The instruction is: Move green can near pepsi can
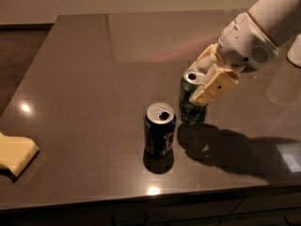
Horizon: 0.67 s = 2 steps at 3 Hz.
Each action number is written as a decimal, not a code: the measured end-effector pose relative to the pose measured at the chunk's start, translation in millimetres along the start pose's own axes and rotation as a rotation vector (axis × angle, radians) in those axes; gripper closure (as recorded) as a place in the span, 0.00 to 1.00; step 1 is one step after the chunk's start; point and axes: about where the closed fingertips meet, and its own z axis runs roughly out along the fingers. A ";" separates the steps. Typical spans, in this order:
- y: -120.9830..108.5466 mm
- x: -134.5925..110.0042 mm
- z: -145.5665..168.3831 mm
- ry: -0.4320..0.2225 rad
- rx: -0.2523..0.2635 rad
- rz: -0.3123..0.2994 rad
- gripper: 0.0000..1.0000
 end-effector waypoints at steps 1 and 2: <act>14.5 7.5 4.7 -0.005 -0.038 -0.070 0.97; 23.5 12.2 15.3 -0.015 -0.068 -0.120 0.79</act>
Offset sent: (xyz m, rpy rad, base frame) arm -0.0377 -0.0025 -0.0373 0.0171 -0.0018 0.2162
